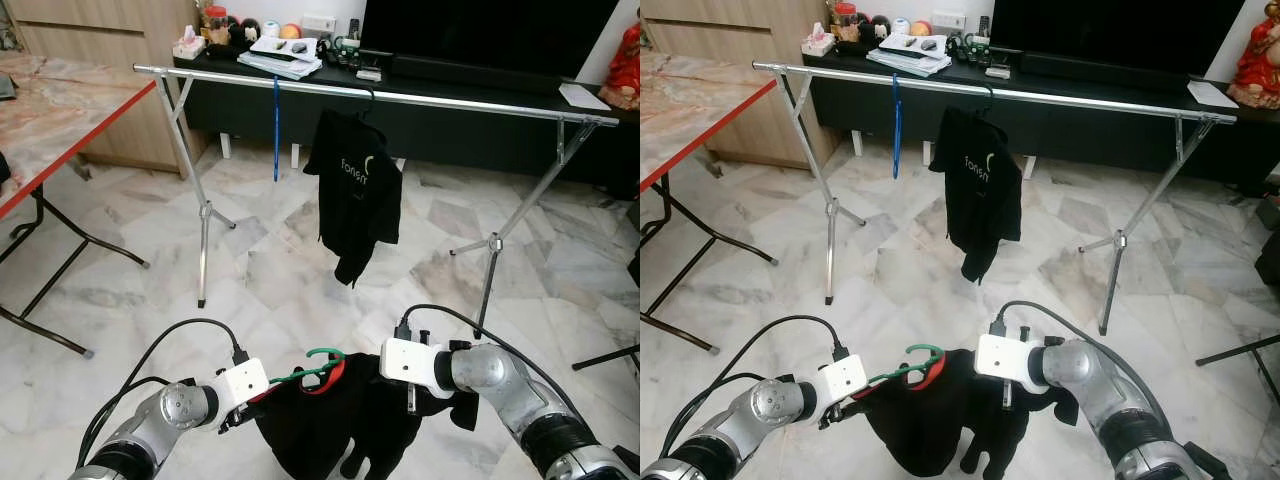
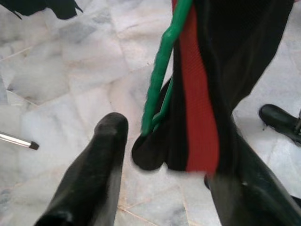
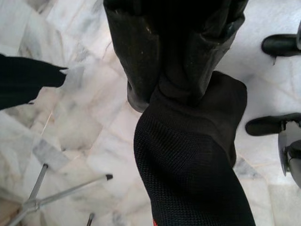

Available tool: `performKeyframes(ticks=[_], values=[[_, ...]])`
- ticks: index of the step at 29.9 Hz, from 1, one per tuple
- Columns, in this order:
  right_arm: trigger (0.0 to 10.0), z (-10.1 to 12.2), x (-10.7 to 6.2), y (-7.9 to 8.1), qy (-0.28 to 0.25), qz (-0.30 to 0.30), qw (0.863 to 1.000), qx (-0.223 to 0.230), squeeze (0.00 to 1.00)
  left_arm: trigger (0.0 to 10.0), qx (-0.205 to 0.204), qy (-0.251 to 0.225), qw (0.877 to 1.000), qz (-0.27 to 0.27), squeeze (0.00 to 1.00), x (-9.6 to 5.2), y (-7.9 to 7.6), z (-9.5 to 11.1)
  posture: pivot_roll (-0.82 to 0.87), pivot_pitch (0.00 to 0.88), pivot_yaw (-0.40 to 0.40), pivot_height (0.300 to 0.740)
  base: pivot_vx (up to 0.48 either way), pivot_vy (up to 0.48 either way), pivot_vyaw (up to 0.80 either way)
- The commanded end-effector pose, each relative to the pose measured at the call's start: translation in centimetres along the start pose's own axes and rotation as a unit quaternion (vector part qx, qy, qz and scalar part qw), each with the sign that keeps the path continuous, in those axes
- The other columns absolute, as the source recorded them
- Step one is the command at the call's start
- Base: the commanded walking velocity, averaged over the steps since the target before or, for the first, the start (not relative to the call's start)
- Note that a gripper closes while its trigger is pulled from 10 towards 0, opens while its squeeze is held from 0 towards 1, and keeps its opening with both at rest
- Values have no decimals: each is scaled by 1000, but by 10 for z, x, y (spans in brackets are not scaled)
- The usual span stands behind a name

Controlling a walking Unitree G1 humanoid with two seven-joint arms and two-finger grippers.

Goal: Hang hanger

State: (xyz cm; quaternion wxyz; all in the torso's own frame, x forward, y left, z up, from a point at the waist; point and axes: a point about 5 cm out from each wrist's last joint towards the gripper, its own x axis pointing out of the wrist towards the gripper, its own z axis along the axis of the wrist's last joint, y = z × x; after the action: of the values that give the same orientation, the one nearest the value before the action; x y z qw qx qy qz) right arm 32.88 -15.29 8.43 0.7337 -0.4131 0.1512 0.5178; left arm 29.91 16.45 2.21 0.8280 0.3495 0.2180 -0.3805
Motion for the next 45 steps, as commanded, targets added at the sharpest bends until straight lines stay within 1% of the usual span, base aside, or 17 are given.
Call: performKeyframes(ticks=[1,5,14,22,32,34,37,40,42,43,45], values=[[10000,4,-4,-7,-12,-14,1000,-3,0,0,-1,5,1000,-3,0,0,-3,-3,-29,69,-71,740,0,0,0],[10000,3,-4,-7,-9,-16,1000,-3,0,0,-1,0,1000,2,0,2,-2,0,-27,58,-70,740,0,0,0],[10000,2,-4,-4,-8,-12,1000,0,0,0,-2,-6,1000,13,0,0,4,1,-23,73,-74,740,0,0,0],[10000,-3,-4,-2,1,-10,1000,9,0,0,-6,-2,1000,9,0,-3,3,-4,-19,102,-74,740,0,0,0],[10000,-6,-8,-8,11,-28,999,12,0,0,-18,2,1000,-3,0,-3,-1,-8,-22,118,-80,740,0,0,0],[10000,-12,-10,-11,39,-48,998,10,0,0,-20,-3,1000,2,0,-5,1,-8,-24,118,-81,740,0,0,0],[10000,-17,-11,-10,52,-48,997,12,0,0,-21,-4,1000,4,0,-6,2,-8,-21,118,-82,740,0,0,0],[10000,-21,-12,-11,56,-66,996,29,0,0,-23,-5,1000,4,0,-8,3,-10,-22,116,-84,740,0,0,0],[10000,-22,-13,-12,59,-71,995,31,0,0,-23,-6,1000,4,0,-9,4,-11,-22,116,-84,740,0,0,0],[10000,-26,-14,-13,76,-90,992,33,0,0,-26,-4,1000,2,0,-10,3,-13,-19,112,-85,740,0,0,0],[10000,-29,-15,-13,83,-93,992,31,0,0,-29,-2,1000,-2,0,-11,2,-15,-19,109,-84,740,0,0,0]])
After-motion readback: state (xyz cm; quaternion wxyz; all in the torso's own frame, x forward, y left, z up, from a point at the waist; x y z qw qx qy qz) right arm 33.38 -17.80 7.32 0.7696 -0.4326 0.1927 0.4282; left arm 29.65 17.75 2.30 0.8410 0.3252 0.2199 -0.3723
